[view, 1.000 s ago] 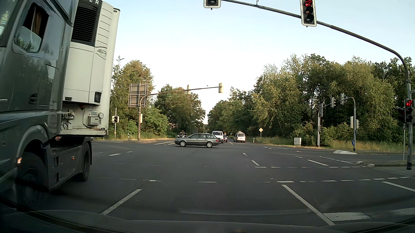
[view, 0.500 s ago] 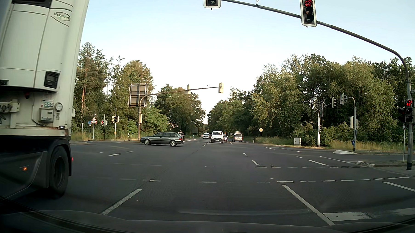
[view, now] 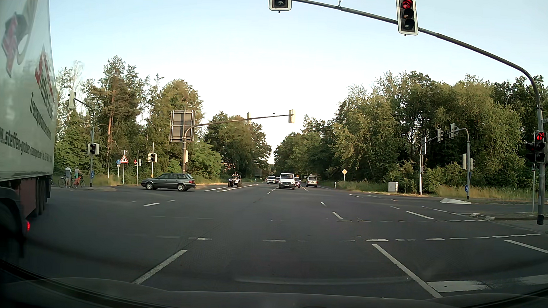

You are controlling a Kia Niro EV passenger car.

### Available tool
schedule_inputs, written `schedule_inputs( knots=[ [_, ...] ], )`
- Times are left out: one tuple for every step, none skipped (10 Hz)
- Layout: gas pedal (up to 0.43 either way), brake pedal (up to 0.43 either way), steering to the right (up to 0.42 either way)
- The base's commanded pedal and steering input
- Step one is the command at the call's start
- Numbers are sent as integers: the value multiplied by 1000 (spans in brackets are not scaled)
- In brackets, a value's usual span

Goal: Follow the waypoints while adhering to traffic rules and regulations

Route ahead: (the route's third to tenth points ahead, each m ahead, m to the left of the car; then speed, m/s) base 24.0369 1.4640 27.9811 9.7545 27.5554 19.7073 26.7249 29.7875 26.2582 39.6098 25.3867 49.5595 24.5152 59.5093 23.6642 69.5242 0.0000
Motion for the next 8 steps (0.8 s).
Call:
schedule_inputs(
  knots=[
    [0, 341, -4],
    [0, 348, -4],
    [0, 348, -4],
    [0, 348, -4],
    [0, 341, -4],
    [0, 341, -4],
    [0, 348, -4],
    [0, 348, -4]
  ],
)
